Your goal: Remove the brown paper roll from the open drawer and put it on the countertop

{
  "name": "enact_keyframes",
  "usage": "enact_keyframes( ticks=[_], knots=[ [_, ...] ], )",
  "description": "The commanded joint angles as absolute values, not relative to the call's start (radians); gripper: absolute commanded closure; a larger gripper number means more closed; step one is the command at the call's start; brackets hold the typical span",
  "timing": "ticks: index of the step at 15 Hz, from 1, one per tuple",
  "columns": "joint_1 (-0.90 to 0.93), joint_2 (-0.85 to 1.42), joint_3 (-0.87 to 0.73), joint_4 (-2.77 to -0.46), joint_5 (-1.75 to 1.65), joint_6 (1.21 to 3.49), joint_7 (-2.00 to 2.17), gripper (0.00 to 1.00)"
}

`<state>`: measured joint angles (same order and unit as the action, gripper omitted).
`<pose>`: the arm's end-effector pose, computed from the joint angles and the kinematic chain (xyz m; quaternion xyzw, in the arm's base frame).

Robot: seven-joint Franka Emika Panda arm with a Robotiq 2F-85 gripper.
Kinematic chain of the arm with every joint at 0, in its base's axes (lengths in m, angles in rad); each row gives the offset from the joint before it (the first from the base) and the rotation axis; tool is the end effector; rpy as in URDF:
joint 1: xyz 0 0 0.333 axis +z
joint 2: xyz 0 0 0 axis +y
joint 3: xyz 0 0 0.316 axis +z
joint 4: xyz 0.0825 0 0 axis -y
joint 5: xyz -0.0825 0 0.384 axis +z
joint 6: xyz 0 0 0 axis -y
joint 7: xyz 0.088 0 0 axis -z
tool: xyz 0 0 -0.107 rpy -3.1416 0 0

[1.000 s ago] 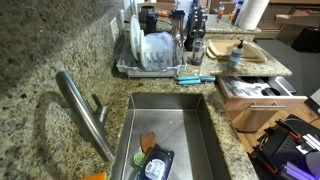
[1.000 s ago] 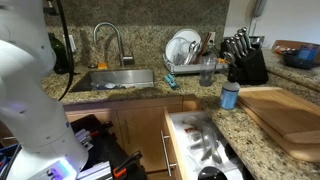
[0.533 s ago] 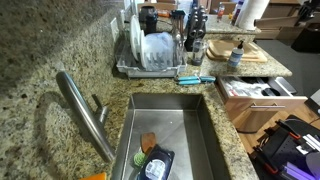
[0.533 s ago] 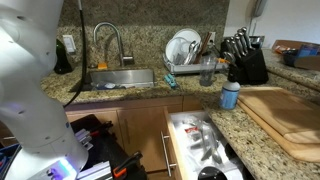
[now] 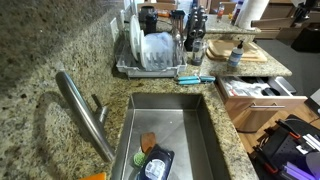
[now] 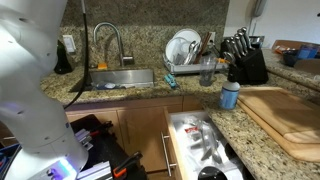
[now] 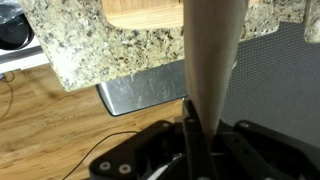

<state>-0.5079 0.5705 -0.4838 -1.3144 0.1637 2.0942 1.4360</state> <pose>0.4749 -0.5601 0.4618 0.3635 -0.9206 0.1420 0.0147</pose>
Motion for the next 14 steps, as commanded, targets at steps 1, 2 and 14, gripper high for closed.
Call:
enact_keyframes(
  ticks=[1, 2, 14],
  knots=[
    [-0.512, 0.706, -0.448, -1.118, 0.120, 2.069, 1.509, 0.99],
    [-0.510, 0.736, -0.440, -1.071, 0.107, 2.061, 1.522, 0.99],
    [-0.696, 0.856, -0.279, -0.845, 0.252, 1.581, 1.380, 0.61]
  ],
)
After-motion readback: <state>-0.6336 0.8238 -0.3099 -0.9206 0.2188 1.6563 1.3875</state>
